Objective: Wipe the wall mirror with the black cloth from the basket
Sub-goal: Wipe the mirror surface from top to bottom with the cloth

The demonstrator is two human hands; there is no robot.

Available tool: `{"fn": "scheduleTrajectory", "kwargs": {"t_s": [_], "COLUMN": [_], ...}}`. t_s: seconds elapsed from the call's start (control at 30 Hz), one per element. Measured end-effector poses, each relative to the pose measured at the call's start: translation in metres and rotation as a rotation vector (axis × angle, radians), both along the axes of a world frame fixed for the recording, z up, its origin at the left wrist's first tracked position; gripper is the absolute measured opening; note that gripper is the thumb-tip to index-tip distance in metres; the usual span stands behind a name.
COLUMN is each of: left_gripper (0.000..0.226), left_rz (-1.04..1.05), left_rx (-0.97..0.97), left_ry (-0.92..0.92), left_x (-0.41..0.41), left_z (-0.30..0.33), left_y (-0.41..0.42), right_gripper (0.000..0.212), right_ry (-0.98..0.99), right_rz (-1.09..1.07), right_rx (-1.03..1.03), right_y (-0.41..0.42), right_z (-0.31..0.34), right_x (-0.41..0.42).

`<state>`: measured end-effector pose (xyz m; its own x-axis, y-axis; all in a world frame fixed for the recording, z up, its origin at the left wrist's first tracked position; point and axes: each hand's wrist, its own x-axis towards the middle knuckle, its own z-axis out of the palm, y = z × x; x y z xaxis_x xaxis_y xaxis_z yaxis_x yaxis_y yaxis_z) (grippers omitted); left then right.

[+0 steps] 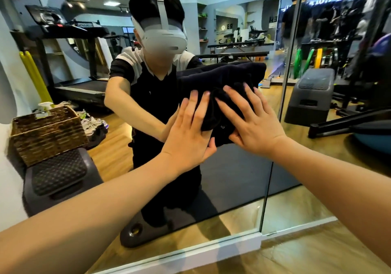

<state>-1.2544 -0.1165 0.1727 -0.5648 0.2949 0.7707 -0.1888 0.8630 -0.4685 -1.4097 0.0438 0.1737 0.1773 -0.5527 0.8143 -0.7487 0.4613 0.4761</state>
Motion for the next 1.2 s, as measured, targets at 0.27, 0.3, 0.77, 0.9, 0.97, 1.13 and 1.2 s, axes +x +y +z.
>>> {"fn": "scheduleTrajectory", "kwargs": {"t_s": [0.27,0.3,0.77,0.9,0.97,1.13,1.2], "left_gripper": [0.079,0.08,0.081,0.082,0.082,0.076,0.074], "left_rz": [0.005,-0.002,-0.035,-0.007,0.005,0.014,0.015], "left_rx": [0.018,0.025,0.085,0.103,0.088,0.047,0.037], "left_ry": [0.009,0.008,0.012,-0.034,-0.069,-0.141,-0.146], "left_x": [-0.052,-0.056,-0.066,-0.065,-0.063,-0.055,-0.055], "left_z": [-0.006,-0.007,-0.037,-0.066,-0.083,-0.115,-0.117], "left_y": [0.039,0.042,0.063,0.072,0.073,0.072,0.069], "right_gripper": [0.09,0.086,0.085,0.086,0.084,0.085,0.084], "right_ry": [0.001,0.0,-0.065,-0.086,-0.111,-0.168,-0.183], "right_rz": [-0.053,-0.055,-0.05,-0.063,-0.065,-0.066,-0.068], "right_rx": [0.033,0.031,0.007,0.033,0.052,0.083,0.075], "right_y": [0.041,0.043,0.055,0.063,0.067,0.072,0.07], "right_z": [0.001,0.001,-0.032,-0.061,-0.081,-0.123,-0.127], "right_x": [-0.043,-0.046,-0.055,-0.056,-0.055,-0.049,-0.048]}}
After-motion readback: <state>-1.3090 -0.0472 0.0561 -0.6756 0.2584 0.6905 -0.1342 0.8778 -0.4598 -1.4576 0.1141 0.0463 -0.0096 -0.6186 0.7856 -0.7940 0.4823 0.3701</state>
